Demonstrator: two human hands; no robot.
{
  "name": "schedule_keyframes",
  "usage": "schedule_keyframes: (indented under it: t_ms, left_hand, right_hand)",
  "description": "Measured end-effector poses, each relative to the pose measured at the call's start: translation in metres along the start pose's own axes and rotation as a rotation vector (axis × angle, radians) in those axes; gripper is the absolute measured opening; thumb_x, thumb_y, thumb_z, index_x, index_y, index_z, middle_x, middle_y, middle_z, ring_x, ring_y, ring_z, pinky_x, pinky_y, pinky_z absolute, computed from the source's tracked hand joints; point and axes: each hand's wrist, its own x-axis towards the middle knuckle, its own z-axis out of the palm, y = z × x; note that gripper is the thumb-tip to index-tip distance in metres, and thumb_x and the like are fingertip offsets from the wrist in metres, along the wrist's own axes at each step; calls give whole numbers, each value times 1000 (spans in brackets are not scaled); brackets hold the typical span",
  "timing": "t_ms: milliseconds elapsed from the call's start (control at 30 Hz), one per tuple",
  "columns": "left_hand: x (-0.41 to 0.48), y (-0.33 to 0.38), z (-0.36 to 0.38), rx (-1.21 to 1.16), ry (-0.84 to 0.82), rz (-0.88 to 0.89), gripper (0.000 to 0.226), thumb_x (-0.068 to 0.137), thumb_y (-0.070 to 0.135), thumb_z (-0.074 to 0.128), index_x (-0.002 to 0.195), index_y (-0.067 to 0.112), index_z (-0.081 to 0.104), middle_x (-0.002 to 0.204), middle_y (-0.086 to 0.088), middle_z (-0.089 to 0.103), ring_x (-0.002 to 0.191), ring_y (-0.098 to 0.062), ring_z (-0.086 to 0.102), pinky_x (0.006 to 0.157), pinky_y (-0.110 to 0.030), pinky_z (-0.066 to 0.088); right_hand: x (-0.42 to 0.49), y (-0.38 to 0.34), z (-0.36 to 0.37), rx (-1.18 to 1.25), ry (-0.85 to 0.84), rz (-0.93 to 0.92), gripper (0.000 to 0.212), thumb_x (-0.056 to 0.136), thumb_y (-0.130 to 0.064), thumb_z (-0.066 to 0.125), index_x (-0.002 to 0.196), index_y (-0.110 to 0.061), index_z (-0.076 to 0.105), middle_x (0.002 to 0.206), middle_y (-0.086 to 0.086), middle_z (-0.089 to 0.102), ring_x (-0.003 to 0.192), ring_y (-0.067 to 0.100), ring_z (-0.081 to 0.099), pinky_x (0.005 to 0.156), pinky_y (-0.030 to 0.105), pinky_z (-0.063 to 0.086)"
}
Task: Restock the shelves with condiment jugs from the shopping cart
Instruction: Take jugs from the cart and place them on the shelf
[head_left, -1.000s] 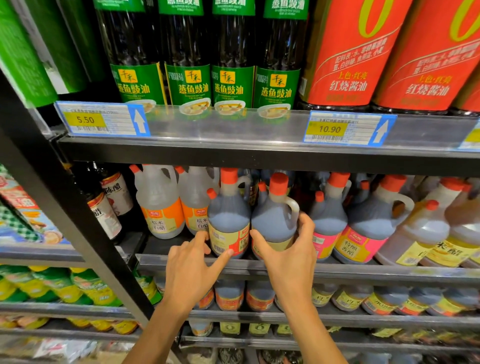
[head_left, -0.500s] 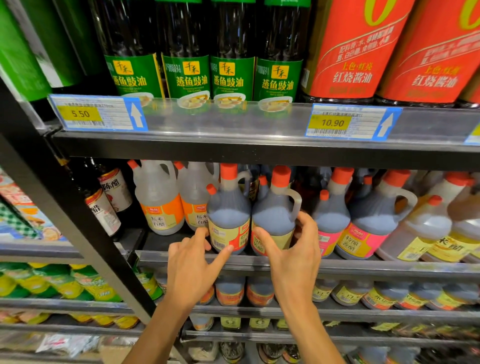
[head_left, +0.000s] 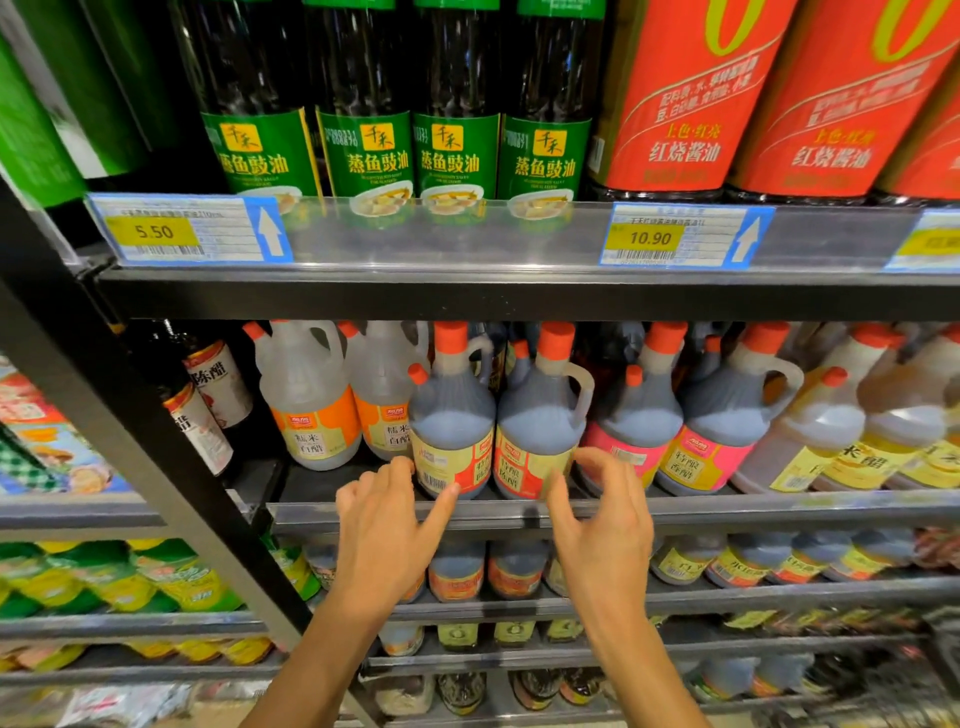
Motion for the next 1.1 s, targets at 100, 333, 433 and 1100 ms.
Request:
schedule_keyframes:
  t_ms: [100, 333, 433, 1100]
  left_hand:
    - [-1, -5, -3, 74, -13, 89, 43, 96, 63, 34, 79, 24, 43, 72, 6, 49, 71, -20, 49, 72, -38, 38]
    - [1, -1, -21, 308, -77, 238, 37, 91, 50, 53, 76, 18, 62, 72, -3, 60, 70, -28, 59, 61, -38, 43]
    - [0, 10, -34, 347, -93, 234, 26, 86, 44, 63, 86, 19, 68, 79, -1, 63, 78, -28, 61, 67, -39, 43]
    - [39, 36, -24, -586, 50, -374, 107, 40, 79, 84, 122, 23, 42, 124, -1, 58, 118, -22, 59, 95, -47, 54]
  right_hand:
    - [-2, 15, -8, -226, -171, -91, 14, 87, -13, 74, 97, -20, 67, 95, -7, 66, 91, 18, 61, 79, 37, 53]
    - [-1, 14, -30, -483, -422, -177, 11, 82, -24, 73, 93, -22, 71, 88, -5, 71, 84, 22, 67, 66, 31, 50]
    - [5, 12, -41, -520, -536, -214, 13, 89, -30, 61, 98, -21, 67, 98, -3, 69, 93, 25, 65, 71, 35, 49]
    - [75, -39, -46, -360, -575, 96, 80, 74, -79, 66, 114, -13, 47, 109, 9, 68, 105, 35, 66, 65, 39, 44]
